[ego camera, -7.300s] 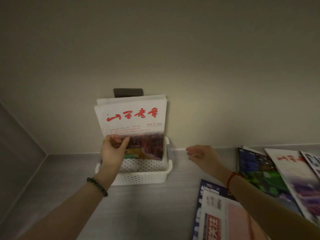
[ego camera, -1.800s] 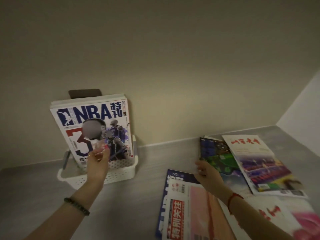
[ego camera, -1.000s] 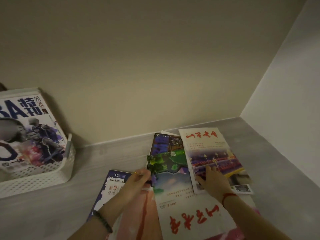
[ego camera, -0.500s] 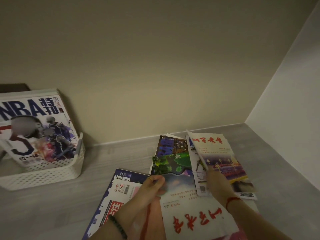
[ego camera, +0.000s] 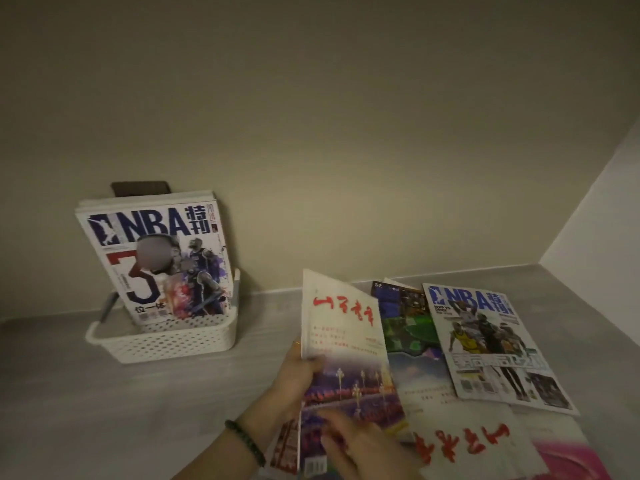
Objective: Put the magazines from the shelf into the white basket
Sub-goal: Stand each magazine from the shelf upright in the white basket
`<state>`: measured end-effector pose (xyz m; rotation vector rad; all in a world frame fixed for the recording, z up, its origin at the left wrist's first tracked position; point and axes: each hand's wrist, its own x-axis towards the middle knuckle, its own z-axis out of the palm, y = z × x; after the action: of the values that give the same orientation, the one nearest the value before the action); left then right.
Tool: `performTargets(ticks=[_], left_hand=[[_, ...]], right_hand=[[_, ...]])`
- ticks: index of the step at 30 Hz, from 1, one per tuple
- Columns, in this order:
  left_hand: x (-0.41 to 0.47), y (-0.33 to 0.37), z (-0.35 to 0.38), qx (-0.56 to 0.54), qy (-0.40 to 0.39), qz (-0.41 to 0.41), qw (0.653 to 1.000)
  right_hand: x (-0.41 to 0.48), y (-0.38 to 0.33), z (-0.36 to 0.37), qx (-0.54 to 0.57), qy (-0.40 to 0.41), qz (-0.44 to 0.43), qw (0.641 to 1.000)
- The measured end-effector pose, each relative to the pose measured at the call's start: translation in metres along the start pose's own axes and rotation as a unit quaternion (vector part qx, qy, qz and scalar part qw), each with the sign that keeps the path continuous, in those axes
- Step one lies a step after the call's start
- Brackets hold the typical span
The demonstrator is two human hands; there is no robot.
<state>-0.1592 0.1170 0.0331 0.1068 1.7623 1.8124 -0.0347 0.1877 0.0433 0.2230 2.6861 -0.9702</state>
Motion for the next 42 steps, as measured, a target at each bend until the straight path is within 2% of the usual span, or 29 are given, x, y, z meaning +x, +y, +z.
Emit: performTargets(ticks=[2, 4, 5, 6, 9, 10, 12, 17, 19, 22, 28, 35, 42], left_hand=[[-0.015, 0.019, -0.022, -0.01, -0.036, 0.051, 0.998], [-0.024, 0.04, -0.049, -0.018, -0.055, 0.066, 0.996], [-0.029, 0.051, -0.062, -0.016, -0.066, 0.074, 0.995], [-0.034, 0.062, -0.075, -0.013, -0.084, 0.08, 0.993], [-0.047, 0.095, -0.118, 0.018, -0.103, 0.108, 0.989], [-0.049, 0.105, -0.134, 0.026, -0.097, 0.117, 0.988], [-0.052, 0.122, -0.165, 0.059, -0.062, 0.144, 0.986], [-0.026, 0.146, -0.235, 0.129, 0.145, 0.204, 0.96], [-0.008, 0.151, -0.262, 0.147, 0.191, 0.206, 0.948], [0.019, 0.154, -0.298, 0.197, 0.223, 0.193, 0.935], [0.066, 0.132, -0.338, 0.257, 0.298, 0.166, 0.904], [0.098, 0.09, -0.354, 0.217, 0.348, 0.104, 0.906], [0.104, 0.085, -0.356, 0.203, 0.361, 0.059, 0.908]], right_hand=[[0.007, -0.01, -0.008, 0.075, 0.152, -0.021, 0.985], [0.026, -0.007, -0.023, 0.286, 0.26, -0.027, 0.922], [0.038, -0.006, -0.03, 0.379, 0.267, -0.023, 0.886], [0.047, -0.011, -0.039, 0.432, 0.25, -0.024, 0.866], [0.077, -0.033, -0.053, 0.475, 0.146, -0.065, 0.865], [0.086, -0.044, -0.056, 0.473, 0.135, -0.081, 0.867], [0.103, -0.065, -0.059, 0.452, 0.175, -0.093, 0.87], [0.156, -0.129, -0.061, 0.35, 0.29, -0.078, 0.887], [0.178, -0.156, -0.06, 0.329, 0.325, -0.097, 0.881], [0.212, -0.181, -0.058, 0.321, 0.325, -0.1, 0.884], [0.271, -0.185, -0.032, 0.285, 0.308, -0.03, 0.907], [0.31, -0.159, 0.0, 0.26, 0.31, 0.04, 0.914], [0.315, -0.154, 0.0, 0.261, 0.342, 0.049, 0.901]])
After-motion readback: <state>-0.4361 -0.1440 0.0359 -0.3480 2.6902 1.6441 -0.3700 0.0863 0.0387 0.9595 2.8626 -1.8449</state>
